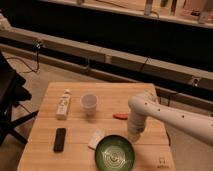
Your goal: Push the ceramic bowl across the table
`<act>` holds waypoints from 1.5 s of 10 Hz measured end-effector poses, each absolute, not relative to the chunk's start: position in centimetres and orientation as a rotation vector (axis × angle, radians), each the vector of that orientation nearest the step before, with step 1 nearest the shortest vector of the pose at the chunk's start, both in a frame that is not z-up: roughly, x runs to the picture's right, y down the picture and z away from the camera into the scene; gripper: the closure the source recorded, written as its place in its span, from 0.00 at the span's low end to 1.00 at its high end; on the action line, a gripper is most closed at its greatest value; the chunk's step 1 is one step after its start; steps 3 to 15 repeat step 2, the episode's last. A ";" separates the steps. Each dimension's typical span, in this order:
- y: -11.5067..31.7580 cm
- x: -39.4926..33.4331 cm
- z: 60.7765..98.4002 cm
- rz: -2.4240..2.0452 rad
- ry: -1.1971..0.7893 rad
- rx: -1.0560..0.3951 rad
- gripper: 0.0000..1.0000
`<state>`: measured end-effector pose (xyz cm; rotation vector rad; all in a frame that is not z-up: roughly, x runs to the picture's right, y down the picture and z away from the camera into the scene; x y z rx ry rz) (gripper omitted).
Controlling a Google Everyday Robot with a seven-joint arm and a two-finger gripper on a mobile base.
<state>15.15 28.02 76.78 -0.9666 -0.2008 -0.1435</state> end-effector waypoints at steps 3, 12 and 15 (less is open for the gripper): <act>27.8 15.5 76.7 -0.161 -0.207 -0.968 0.87; 27.8 15.5 76.7 -0.161 -0.207 -0.968 0.87; 27.8 15.5 76.7 -0.161 -0.207 -0.968 0.87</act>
